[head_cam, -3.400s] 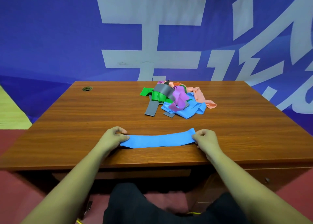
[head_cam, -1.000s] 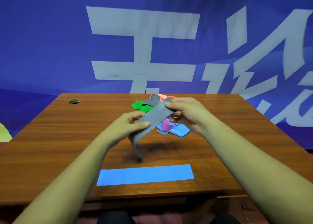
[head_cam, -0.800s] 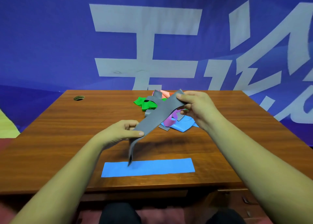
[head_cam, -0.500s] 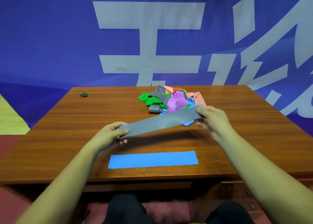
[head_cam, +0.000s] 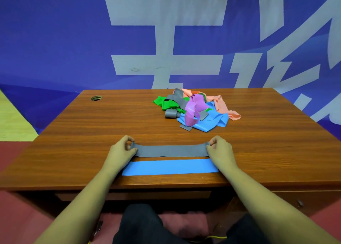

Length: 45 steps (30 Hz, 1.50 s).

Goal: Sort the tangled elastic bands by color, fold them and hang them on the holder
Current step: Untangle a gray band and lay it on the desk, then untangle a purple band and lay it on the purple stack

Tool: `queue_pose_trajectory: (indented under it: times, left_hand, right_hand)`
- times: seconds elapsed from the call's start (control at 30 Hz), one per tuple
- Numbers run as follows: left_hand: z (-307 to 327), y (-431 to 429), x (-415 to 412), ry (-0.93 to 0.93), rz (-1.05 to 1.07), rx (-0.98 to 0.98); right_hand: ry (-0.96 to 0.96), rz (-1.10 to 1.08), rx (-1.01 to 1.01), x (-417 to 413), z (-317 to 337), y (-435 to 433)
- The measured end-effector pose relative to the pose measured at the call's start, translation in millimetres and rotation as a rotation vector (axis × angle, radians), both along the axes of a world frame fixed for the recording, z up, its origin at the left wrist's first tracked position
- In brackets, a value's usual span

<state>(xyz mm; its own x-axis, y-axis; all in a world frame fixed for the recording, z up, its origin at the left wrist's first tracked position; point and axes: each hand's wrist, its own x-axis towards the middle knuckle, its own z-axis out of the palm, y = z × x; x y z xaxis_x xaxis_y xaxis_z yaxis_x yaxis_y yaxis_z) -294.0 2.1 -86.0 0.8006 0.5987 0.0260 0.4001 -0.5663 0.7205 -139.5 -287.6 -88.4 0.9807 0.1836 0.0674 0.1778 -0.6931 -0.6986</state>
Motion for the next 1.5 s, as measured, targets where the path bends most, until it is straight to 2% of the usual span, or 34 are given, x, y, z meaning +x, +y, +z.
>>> queue_pose_trajectory:
  times: [0.2, 0.3, 0.5, 0.73, 0.93, 1.03, 1.13, 1.23, 1.4, 1.5]
  left_hand:
    - [-4.3, -3.4, -1.8, 0.034, 0.056, 0.042]
    - [-6.0, -3.5, -1.2, 0.041, 0.071, 0.049]
    - [-13.8, 0.1, 4.2, 0.082, 0.07, 0.266]
    - [10.8, -24.9, 71.2, -0.095, -0.12, 0.31]
    - [24.6, -58.7, 145.7, -0.116, -0.36, 0.432]
    - [23.9, -67.7, 177.1, -0.121, -0.408, 0.428]
    - [17.9, -68.4, 202.6, -0.031, -0.496, 0.422]
    - [10.4, -64.9, 214.9, 0.041, -0.563, 0.437]
    - [8.2, -53.3, 222.1, -0.128, -0.469, 0.291]
    - [20.8, -46.4, 221.6, -0.173, -0.461, 0.279]
  right_hand:
    - [-0.054, -0.016, -0.043, 0.0, -11.6, -1.5]
    - [-0.017, -0.038, -0.029, 0.0, -11.4, -1.4]
    - [-0.149, -0.016, -0.134, 6.2, -12.3, -3.9]
    - [-0.134, 0.127, -0.121, 46.0, 14.9, 21.3]
    - [-0.173, 0.25, -0.102, 82.3, 22.8, 48.0]
    - [-0.172, 0.287, -0.175, 99.6, 15.8, 54.0]
    - [-0.157, 0.309, -0.263, 107.6, 7.4, 53.7]
    - [-0.202, 0.33, -0.225, 111.2, 6.3, 53.1]
    - [-0.284, 0.376, -0.093, 117.5, 32.5, 54.2]
    - [-0.312, 0.424, -0.057, 117.4, 59.0, 54.6]
